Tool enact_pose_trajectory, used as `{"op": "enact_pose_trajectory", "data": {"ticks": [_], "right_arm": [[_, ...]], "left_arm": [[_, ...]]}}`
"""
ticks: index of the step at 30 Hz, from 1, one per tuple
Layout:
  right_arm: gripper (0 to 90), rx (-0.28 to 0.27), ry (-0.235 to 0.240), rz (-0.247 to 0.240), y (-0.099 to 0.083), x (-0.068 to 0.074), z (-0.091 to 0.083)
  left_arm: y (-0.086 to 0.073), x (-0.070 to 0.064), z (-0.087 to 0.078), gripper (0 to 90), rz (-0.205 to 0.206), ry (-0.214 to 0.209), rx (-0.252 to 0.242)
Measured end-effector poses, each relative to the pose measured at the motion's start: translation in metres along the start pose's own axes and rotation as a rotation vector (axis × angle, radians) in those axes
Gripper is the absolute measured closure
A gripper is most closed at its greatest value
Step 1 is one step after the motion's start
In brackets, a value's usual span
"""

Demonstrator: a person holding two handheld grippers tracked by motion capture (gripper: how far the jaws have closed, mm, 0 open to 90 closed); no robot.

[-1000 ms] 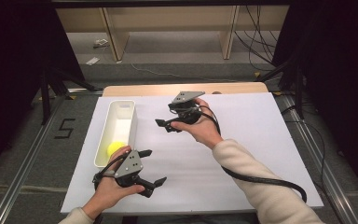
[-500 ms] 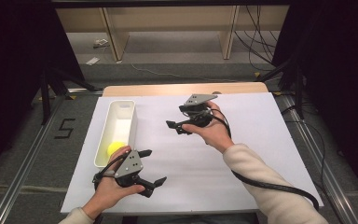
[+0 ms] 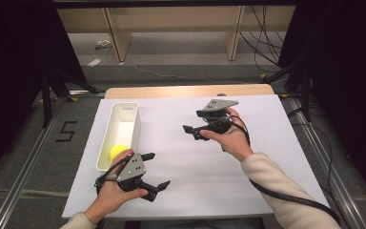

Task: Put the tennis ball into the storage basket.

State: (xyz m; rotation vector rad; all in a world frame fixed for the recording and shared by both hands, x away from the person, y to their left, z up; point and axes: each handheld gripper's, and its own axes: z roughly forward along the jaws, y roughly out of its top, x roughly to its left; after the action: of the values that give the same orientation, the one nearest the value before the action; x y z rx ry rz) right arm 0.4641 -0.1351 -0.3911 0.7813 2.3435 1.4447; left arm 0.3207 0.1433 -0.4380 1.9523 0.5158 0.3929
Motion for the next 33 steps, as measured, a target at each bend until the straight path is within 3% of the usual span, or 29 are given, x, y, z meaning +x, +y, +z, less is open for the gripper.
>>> {"op": "enact_pose_trajectory", "data": {"ticks": [4, 14, 33], "right_arm": [[19.0, 0.0, -0.011, 0.01, -0.006, -0.003, -0.009], [19.0, 0.001, -0.044, 0.039, -0.026, -0.012, -0.031], [19.1, 0.014, -0.103, 0.112, -0.067, -0.028, -0.066]], "left_arm": [[0.0, 0.0, 0.0, 1.4, 0.0, -0.012, -0.004], [0.0, 0.001, 0.0, 1.4, 0.01, 0.016, -0.002], [0.0, 0.002, 0.0, 1.4, 0.012, 0.018, 0.001]]}}
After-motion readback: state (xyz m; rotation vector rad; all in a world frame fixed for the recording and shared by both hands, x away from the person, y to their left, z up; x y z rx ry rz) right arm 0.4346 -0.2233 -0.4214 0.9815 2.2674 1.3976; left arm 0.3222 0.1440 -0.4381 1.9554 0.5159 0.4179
